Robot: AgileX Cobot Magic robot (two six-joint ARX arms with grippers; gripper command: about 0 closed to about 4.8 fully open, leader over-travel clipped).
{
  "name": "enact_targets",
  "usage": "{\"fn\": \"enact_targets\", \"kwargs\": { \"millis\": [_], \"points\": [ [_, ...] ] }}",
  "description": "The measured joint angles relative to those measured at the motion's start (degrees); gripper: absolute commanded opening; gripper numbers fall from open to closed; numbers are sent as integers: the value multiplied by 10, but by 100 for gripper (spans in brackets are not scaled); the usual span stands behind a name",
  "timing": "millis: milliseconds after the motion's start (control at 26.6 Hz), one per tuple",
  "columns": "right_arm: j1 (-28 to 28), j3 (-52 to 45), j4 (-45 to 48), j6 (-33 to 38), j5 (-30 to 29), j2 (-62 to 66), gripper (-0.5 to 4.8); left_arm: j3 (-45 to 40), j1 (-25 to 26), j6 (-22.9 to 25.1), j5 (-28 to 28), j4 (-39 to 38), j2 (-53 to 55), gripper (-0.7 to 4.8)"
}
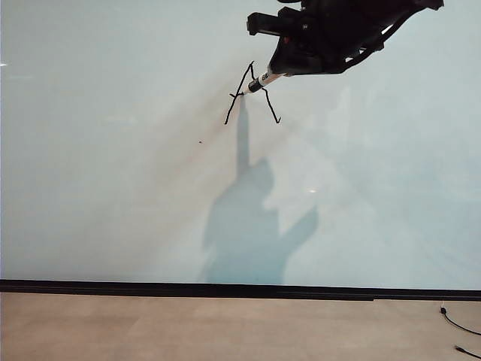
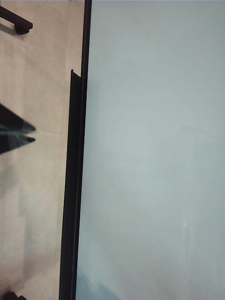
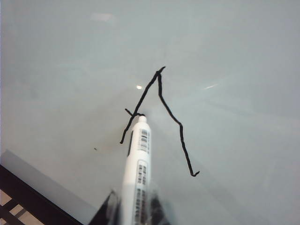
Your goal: Pick up the pen on the shelf to the right of the whiteboard and write the letter A.
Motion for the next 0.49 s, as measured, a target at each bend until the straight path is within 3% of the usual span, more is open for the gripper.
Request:
{"fn": "enact_targets", "kwargs": {
  "millis": [489],
  "points": [
    [0,-2,-31,-9,26,-24,-5,0,0,0,0,0,0,-4]
  ]
}}
